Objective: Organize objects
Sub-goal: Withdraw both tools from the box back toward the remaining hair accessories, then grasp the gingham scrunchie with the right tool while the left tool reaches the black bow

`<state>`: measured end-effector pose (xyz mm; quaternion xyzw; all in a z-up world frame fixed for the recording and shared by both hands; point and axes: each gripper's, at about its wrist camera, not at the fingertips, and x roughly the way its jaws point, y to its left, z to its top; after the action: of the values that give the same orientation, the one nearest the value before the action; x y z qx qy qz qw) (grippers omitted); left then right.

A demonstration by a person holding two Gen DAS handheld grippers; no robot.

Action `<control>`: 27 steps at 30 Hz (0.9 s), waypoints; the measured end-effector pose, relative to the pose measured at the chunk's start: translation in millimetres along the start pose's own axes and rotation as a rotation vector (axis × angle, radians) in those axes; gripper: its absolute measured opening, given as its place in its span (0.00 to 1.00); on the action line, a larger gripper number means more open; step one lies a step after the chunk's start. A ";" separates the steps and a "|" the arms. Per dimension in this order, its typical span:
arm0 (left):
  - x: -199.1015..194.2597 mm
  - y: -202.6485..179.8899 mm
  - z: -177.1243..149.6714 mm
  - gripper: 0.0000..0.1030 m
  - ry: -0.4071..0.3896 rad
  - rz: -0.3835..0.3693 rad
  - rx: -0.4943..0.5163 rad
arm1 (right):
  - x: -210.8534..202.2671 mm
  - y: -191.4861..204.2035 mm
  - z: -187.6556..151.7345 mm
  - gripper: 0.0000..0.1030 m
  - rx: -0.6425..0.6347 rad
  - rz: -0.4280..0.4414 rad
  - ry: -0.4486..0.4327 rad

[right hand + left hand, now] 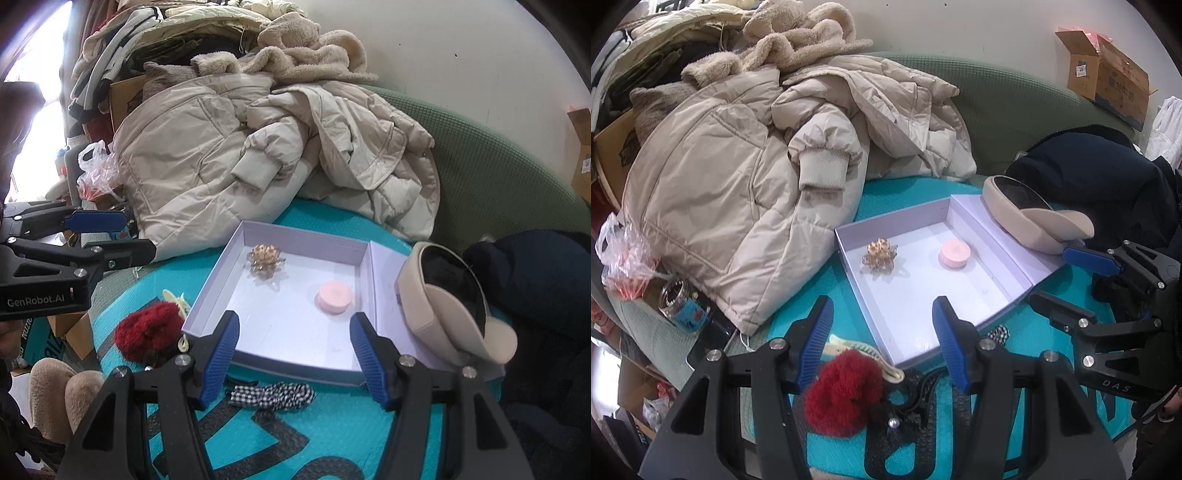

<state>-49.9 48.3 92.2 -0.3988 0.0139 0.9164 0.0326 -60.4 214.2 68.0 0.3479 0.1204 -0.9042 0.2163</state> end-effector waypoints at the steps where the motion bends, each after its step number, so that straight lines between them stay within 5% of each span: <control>1: 0.9 -0.1 -2.8 0.52 0.004 -0.002 -0.003 | 0.3 0.3 -1.7 0.61 0.002 0.003 0.002; 27: 33.5 3.1 -93.9 0.52 0.119 -0.036 -0.098 | 39.1 11.9 -72.9 0.61 0.071 0.077 0.123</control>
<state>-4.3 42.0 3.7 -0.4541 -0.0362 0.8898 0.0284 -38.6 218.6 -12.5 0.4147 0.0881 -0.8758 0.2308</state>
